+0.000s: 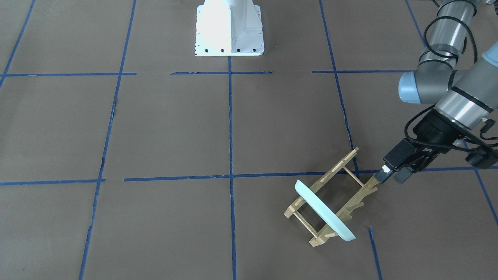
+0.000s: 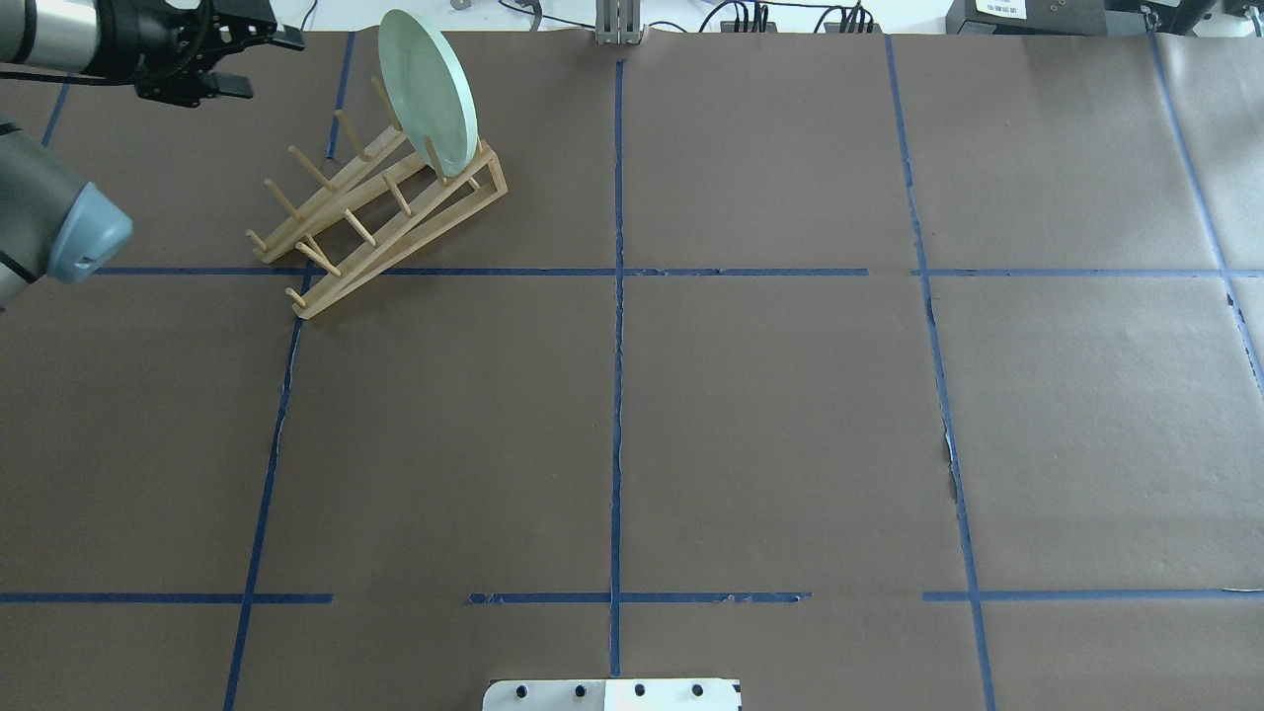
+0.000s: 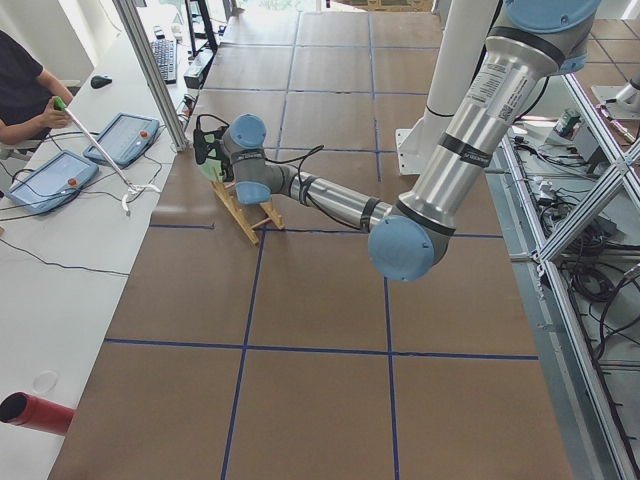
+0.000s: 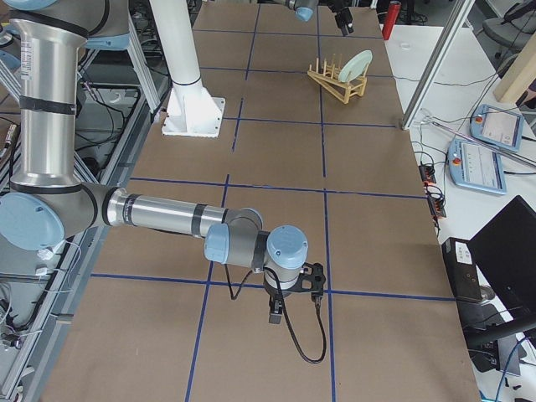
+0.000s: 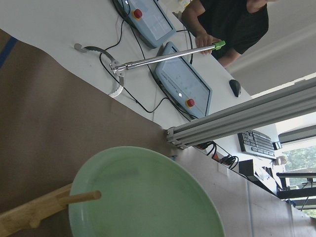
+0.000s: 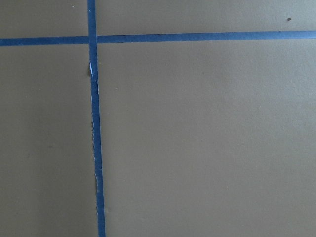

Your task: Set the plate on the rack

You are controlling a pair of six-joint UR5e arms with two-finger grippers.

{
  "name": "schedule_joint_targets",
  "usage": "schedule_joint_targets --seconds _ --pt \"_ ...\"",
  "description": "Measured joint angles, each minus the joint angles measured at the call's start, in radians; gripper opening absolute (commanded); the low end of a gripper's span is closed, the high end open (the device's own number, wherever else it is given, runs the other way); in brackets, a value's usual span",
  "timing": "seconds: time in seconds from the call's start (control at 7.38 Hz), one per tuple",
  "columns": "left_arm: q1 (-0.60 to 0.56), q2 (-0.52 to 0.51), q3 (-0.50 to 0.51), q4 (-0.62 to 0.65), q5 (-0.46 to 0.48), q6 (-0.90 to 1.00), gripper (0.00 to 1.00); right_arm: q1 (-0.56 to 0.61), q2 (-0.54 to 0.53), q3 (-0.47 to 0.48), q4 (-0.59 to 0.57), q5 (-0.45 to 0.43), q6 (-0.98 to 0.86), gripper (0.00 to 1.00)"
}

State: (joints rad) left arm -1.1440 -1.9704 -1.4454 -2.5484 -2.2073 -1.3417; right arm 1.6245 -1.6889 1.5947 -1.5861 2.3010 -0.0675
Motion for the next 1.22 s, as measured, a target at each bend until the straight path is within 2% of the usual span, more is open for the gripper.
schedule_joint_targets --seconds 0.27,0.54,0.68,0.95,1.22 --pt "-0.1 0.127 -0.079 0.253 -0.079 0.374 1.0 0.0 0.0 0.0 0.0 0.0 0.0 1.0" --pt "-0.217 0.169 -0.108 0.582 -0.091 0.81 1.0 0.0 0.0 0.001 0.0 0.0 0.0 1.0" --pt "-0.292 0.196 -0.112 0.705 -0.09 1.026 1.0 0.0 0.0 0.001 0.0 0.0 0.0 1.0" --pt "-0.42 0.298 -0.131 0.826 -0.092 1.319 1.0 0.0 0.0 0.001 0.0 0.0 0.0 1.0" --pt "-0.469 0.384 -0.158 0.926 -0.095 1.477 1.0 0.0 0.0 0.0 0.0 0.0 0.0 1.0"
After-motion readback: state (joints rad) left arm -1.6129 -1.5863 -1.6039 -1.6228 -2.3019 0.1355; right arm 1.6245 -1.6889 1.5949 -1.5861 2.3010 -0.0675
